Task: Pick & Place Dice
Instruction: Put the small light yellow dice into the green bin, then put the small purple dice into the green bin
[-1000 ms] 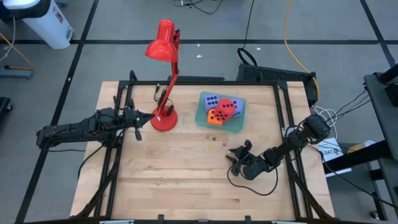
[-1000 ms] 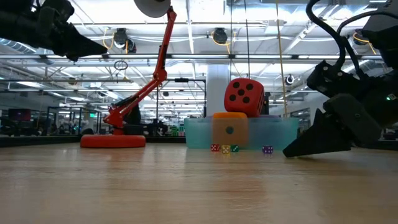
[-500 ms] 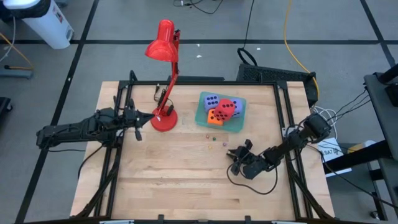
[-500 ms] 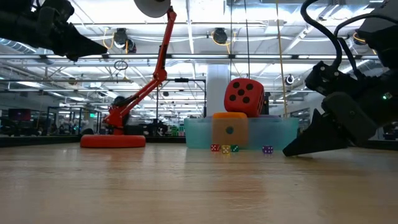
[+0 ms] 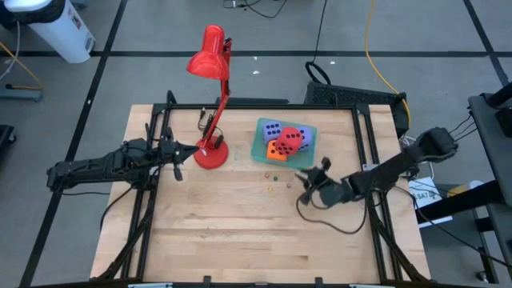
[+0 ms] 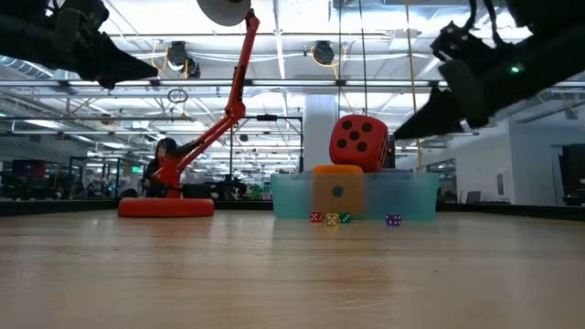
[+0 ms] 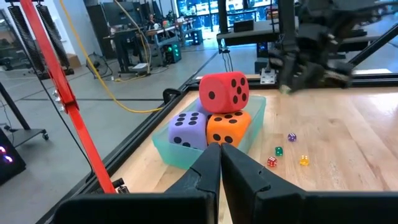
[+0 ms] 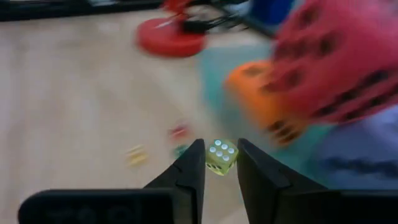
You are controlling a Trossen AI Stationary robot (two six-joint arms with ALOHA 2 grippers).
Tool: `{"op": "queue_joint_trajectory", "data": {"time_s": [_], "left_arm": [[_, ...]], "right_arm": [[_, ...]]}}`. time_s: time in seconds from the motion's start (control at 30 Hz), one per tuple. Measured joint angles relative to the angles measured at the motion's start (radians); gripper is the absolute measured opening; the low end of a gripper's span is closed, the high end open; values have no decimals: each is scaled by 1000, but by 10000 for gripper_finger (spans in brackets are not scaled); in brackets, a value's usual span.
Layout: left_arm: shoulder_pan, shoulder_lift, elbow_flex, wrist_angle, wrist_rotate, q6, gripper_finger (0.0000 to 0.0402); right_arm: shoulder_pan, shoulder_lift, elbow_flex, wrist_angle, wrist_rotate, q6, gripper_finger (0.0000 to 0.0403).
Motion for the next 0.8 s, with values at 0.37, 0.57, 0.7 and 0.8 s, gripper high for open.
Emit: {"op": "queue_joint_trajectory", "data": {"time_s": [0.37, 0.57, 0.7, 0.8], "left_arm": [[0, 0, 0, 3, 0, 0, 26], [0, 0, 0, 3, 3, -6, 26], [0, 0, 1, 3, 7, -33, 26], [0, 0, 1, 3, 7, -31, 26]], "right_arm": [[-248, -88, 0, -190, 2, -19, 77], [-282, -77, 0, -193, -78, -15, 147], [-279, -77, 0, -187, -77, -31, 215], [-270, -77, 0, -184, -76, -34, 253]]}}
